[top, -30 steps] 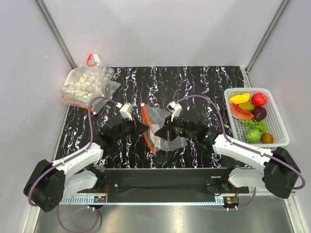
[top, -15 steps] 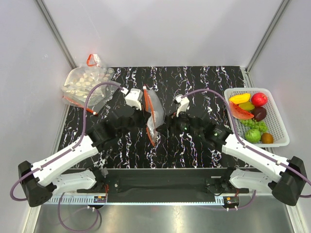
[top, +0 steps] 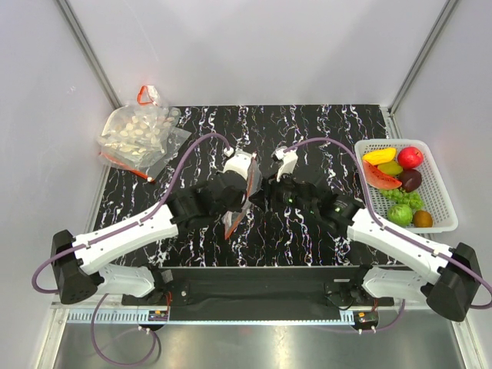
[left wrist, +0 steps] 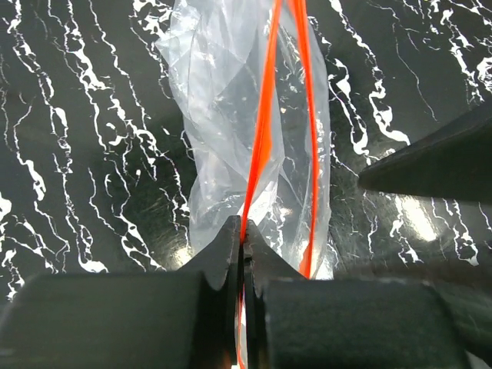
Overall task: Place the food in the zip-top bag and seal the zipper
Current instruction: Open the zipper of the food storage bag.
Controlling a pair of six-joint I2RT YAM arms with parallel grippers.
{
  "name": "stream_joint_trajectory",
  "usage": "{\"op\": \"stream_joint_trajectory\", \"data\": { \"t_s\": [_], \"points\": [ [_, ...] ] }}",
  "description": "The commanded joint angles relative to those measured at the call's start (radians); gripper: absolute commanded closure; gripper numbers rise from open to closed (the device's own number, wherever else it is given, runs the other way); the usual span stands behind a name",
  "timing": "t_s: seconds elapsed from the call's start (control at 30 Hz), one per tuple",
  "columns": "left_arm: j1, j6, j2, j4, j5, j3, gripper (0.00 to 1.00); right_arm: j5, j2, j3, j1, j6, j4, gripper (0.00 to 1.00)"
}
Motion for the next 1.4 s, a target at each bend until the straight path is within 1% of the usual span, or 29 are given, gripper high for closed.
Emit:
{"op": "stream_joint_trajectory", "data": {
  "t_s": [0.0, 0.13, 0.33, 0.4, 0.53, 0.63, 0.9, 0.97, 1.0, 1.1, 1.17, 1.23, 1.3, 1.33, 1.37],
  "points": [
    [-0.003, 0.009, -0.017, 0.011, -0.017, 0.038, 1.00, 0.069, 0.033, 0.037, 0.004, -0.005, 0.009, 0.48],
    [-0.006, 0.008, -0.017, 0.031, 0.009, 0.025, 1.00, 0.071, 0.069, 0.037, 0.004, 0.012, 0.032, 0.49],
    [-0.008, 0.015, -0.004, 0.063, 0.043, 0.009, 1.00, 0.025, 0.066, 0.029, 0.004, 0.036, 0.078, 0.43],
    [-0.008, 0.021, -0.004, 0.083, 0.058, 0.003, 1.00, 0.005, 0.058, 0.029, 0.004, 0.038, 0.079, 0.42],
    [-0.008, 0.021, -0.001, 0.100, 0.072, 0.000, 1.00, -0.014, 0.043, 0.034, 0.004, 0.041, 0.062, 0.37],
    [-0.008, 0.022, 0.007, 0.102, 0.072, 0.005, 1.00, -0.027, 0.029, 0.028, 0.004, 0.047, 0.061, 0.35],
    [-0.006, 0.021, 0.016, 0.119, 0.091, 0.005, 1.00, -0.017, 0.020, 0.015, 0.004, 0.067, 0.072, 0.28],
    [-0.006, 0.023, 0.018, 0.117, 0.098, 0.008, 1.00, 0.021, 0.029, 0.021, 0.004, 0.078, 0.064, 0.27],
    [-0.006, 0.023, 0.016, 0.117, 0.104, 0.008, 1.00, 0.043, 0.035, 0.024, 0.005, 0.085, 0.056, 0.30],
    [-0.006, 0.028, 0.009, 0.122, 0.120, 0.012, 1.00, 0.143, 0.058, 0.046, 0.004, 0.117, -0.008, 0.45],
    [-0.006, 0.034, 0.009, 0.114, 0.111, 0.020, 1.00, 0.225, 0.067, 0.046, 0.004, 0.137, -0.028, 0.49],
    [-0.006, 0.041, 0.022, 0.082, 0.079, 0.040, 1.00, 0.270, 0.066, 0.040, 0.004, 0.163, -0.042, 0.51],
    [-0.008, 0.046, 0.039, 0.037, 0.008, 0.066, 1.00, 0.337, 0.070, 0.031, 0.004, 0.189, -0.074, 0.54],
    [-0.006, 0.048, 0.045, 0.021, -0.019, 0.075, 1.00, 0.360, 0.075, 0.032, 0.004, 0.196, -0.088, 0.61],
    [-0.006, 0.049, 0.056, -0.014, -0.084, 0.084, 1.00, 0.394, 0.081, 0.032, 0.004, 0.199, -0.100, 0.65]
  ]
}}
